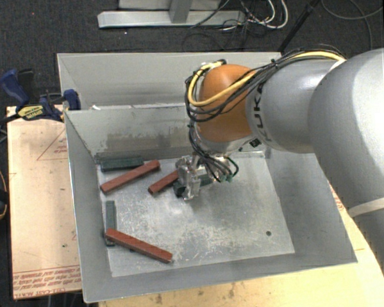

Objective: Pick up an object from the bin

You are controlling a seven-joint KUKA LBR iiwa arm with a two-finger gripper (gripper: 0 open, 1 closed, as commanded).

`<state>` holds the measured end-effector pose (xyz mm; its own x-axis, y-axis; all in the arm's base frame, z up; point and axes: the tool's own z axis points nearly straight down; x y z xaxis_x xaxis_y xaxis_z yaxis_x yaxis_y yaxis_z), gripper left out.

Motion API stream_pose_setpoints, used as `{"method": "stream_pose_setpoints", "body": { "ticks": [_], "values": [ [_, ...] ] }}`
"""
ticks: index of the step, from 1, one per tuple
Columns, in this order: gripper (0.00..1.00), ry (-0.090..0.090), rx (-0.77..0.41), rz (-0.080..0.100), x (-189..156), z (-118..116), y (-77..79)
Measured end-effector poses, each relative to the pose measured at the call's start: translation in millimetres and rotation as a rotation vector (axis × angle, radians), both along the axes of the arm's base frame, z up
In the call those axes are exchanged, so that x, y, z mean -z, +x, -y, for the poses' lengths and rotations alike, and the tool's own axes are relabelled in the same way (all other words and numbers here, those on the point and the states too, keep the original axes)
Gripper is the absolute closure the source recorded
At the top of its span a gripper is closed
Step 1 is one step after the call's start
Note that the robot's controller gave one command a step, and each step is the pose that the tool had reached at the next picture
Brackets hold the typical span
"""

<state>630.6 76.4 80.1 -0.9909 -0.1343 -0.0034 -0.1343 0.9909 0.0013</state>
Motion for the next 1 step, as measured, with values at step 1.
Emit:
{"method": "stream_pose_setpoints", "body": {
  "ticks": [1],
  "values": [
    [1.0, 0.0, -0.015, 0.002, -149.8, 15.8, 12.4]
  ]
}}
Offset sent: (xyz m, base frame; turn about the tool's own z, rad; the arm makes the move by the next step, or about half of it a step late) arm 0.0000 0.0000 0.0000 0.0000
